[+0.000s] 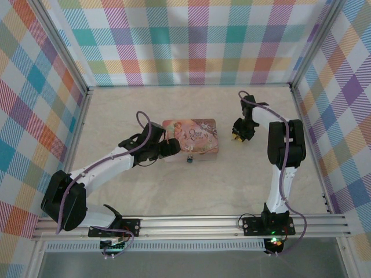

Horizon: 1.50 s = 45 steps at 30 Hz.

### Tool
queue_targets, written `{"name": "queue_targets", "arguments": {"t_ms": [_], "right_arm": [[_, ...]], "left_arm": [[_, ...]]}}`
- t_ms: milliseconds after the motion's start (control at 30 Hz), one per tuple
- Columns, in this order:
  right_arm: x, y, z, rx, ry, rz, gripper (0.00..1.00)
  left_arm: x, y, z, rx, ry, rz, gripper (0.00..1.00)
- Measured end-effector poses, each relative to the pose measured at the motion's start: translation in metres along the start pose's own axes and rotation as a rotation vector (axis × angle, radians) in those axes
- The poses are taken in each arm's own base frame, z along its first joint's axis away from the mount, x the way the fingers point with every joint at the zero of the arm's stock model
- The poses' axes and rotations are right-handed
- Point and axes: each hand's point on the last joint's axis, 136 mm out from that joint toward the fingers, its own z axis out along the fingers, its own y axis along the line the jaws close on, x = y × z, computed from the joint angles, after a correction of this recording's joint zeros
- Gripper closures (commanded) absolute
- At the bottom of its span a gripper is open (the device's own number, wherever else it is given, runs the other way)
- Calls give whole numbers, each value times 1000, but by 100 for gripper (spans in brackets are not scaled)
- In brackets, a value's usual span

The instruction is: Unlock a padlock with a key

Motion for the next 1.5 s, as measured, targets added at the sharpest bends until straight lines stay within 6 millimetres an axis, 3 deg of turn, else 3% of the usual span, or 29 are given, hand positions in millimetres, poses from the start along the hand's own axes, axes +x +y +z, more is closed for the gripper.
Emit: {"name": "queue_targets", "arguments": {"t_ms": [167, 633, 767, 900, 1033, 1333, 1500], "right_arm": [[-6, 9, -2, -36, -20, -3, 100], [6, 7, -3, -125, -4, 8, 100], [11, 7, -13, -147, -1, 4, 100], [15, 17, -41, -223, -25, -14, 100], [27, 28, -83, -335, -49, -44, 100], [59, 49, -167, -579, -73, -136, 100], [85, 61, -206, -691, -62, -192, 100]], "left_arm": [[4, 5, 2, -12, 8, -4, 16], [4, 7, -3, -12, -8, -18, 16], [3, 6, -4, -8, -12, -18, 16], [2, 4, -7, 5, -17, -17, 15], [-4, -8, -16, 55, -38, -5, 15], [-42, -81, -49, 309, -115, 92, 24], [-52, -118, -52, 456, -108, 119, 32]]}}
